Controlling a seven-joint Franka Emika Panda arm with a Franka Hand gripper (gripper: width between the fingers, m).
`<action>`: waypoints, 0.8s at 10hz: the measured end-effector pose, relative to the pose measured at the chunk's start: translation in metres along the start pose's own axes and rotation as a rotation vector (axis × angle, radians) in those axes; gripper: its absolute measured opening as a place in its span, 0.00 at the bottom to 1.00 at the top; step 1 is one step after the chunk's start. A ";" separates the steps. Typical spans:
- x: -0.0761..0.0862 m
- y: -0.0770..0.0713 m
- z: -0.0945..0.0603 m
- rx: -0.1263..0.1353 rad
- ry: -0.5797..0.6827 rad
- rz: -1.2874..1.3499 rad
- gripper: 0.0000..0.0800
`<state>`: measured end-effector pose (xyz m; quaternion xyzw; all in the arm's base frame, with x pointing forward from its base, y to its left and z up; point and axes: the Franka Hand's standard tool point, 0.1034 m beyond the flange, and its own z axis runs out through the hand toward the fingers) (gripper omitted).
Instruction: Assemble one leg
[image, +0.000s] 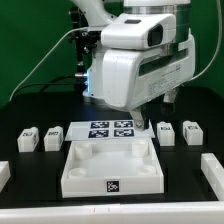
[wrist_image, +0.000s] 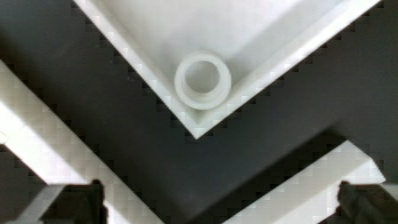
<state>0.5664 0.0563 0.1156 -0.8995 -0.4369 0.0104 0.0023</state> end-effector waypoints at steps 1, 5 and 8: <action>0.000 0.000 0.000 0.000 0.000 0.000 0.81; 0.000 0.000 0.001 0.001 0.000 -0.040 0.81; -0.024 -0.029 0.003 0.008 -0.014 -0.233 0.81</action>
Offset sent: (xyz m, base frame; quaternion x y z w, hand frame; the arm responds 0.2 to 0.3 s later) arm 0.0000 0.0000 0.0000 0.0000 0.0000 0.0000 1.0000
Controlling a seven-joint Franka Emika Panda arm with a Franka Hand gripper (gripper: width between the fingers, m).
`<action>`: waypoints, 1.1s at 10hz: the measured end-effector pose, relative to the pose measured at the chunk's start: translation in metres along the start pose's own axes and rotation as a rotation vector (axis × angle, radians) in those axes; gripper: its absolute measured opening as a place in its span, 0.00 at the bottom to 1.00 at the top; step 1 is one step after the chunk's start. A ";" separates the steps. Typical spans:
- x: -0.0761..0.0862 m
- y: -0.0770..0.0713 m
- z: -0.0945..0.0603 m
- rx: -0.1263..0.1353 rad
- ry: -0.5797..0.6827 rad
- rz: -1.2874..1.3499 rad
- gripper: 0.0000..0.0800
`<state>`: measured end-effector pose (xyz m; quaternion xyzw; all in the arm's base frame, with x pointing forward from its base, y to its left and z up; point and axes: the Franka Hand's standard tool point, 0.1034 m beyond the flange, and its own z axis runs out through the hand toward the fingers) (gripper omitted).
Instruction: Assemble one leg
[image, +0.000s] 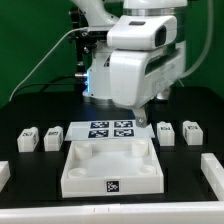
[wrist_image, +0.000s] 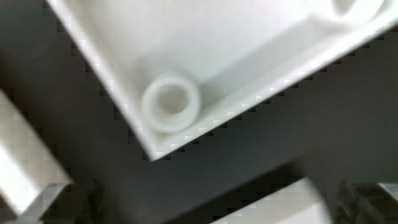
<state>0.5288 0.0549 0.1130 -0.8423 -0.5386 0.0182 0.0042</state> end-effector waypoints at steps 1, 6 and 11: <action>-0.013 -0.016 0.004 -0.002 0.000 -0.139 0.81; -0.042 -0.020 0.020 -0.020 0.004 -0.534 0.81; -0.090 -0.063 0.070 0.011 0.013 -0.488 0.81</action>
Offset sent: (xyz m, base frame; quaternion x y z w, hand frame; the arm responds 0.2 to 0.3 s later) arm 0.0034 -0.0106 -0.0139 -0.0428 0.0936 -0.3403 0.9347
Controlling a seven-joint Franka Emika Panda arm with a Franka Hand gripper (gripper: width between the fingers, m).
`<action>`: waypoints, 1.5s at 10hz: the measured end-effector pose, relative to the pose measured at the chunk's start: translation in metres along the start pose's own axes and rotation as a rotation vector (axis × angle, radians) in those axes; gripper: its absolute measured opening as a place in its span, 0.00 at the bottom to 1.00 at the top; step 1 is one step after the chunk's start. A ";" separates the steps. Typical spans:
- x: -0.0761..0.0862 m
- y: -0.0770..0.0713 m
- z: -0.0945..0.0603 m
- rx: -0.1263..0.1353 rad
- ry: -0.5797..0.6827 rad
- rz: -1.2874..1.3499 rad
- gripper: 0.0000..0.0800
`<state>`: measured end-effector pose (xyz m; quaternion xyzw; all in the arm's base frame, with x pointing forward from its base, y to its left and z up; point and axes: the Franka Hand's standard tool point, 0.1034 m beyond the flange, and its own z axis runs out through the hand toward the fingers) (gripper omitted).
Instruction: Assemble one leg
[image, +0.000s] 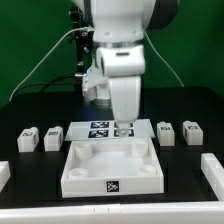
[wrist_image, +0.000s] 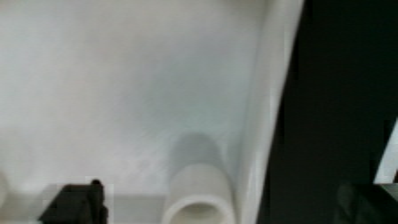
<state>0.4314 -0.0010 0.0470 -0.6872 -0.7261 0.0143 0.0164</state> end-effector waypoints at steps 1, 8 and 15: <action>-0.003 -0.003 0.011 0.013 0.005 0.010 0.81; -0.002 -0.004 0.031 0.016 0.016 0.029 0.54; -0.002 -0.004 0.031 0.016 0.016 0.030 0.07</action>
Offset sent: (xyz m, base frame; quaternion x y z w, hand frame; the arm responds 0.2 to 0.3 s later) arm 0.0103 0.0032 -0.0154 -0.0220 0.0056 0.0155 0.9996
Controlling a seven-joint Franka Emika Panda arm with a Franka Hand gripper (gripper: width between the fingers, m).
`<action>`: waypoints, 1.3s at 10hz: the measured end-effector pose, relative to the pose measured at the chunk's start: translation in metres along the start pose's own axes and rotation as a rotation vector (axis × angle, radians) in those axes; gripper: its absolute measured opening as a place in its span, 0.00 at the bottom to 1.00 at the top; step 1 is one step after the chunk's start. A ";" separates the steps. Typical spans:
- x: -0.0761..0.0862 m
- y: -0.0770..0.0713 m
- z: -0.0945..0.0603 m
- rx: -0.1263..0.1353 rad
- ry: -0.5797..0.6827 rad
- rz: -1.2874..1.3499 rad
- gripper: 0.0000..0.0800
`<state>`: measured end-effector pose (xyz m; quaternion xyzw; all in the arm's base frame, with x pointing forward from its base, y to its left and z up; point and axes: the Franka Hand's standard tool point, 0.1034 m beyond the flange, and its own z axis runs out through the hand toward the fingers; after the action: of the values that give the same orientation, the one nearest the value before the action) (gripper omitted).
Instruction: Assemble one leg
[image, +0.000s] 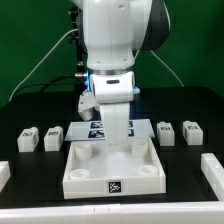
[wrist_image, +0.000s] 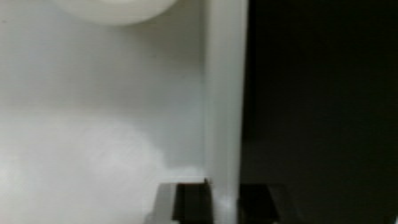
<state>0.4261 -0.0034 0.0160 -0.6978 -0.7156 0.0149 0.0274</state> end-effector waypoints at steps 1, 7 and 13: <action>0.000 0.000 0.000 0.000 0.000 0.000 0.07; 0.030 0.034 -0.012 -0.013 0.007 0.027 0.07; 0.073 0.072 -0.004 -0.023 0.039 0.035 0.07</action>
Offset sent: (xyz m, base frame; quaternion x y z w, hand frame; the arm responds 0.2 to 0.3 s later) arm 0.0000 0.0000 0.0000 0.0000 0.0000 0.0000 1.0000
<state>0.4968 0.0719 0.0169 -0.7107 -0.7027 -0.0066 0.0330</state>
